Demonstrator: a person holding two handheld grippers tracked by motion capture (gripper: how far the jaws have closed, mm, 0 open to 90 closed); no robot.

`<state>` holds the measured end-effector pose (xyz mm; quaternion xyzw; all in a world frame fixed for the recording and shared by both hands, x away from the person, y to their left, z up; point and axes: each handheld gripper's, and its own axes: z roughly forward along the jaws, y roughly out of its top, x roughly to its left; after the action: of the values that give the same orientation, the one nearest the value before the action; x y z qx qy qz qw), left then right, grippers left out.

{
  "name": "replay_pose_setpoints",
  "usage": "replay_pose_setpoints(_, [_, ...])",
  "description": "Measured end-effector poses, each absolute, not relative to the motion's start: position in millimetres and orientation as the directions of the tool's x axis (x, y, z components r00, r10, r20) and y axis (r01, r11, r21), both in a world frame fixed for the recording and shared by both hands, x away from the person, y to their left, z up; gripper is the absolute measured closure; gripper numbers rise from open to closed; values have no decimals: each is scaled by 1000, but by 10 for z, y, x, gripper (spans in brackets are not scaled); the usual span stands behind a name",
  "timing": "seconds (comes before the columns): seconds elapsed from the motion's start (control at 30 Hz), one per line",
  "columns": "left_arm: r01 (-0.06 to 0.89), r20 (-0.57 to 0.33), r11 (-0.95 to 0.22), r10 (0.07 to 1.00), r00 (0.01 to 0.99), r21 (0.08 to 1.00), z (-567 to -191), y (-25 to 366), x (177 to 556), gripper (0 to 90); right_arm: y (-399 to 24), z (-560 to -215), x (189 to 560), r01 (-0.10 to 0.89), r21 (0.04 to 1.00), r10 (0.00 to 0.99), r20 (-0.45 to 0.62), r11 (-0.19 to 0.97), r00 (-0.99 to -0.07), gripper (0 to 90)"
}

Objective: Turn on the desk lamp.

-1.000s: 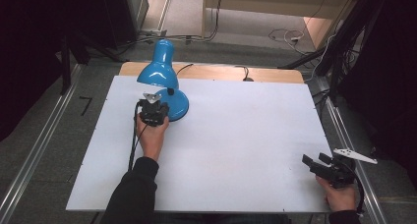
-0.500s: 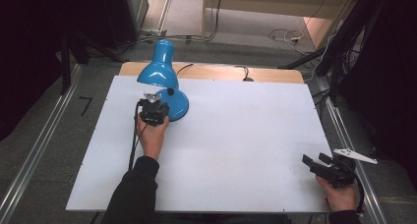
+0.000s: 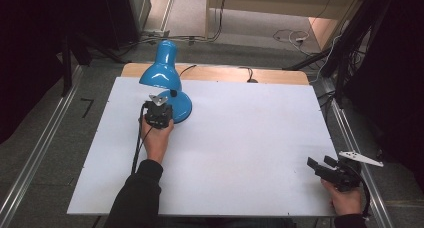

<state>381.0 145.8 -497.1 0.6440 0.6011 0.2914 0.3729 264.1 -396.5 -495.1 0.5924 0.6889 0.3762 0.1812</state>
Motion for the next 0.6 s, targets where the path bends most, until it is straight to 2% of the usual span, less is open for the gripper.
replay_pose_setpoints(0.6, [553, -69, -8, 991, 118, 833, -4976, 1474, 3806, 900, -3955, -4953, 2644, 681, 732, 953, 193, 20, -235, 241])
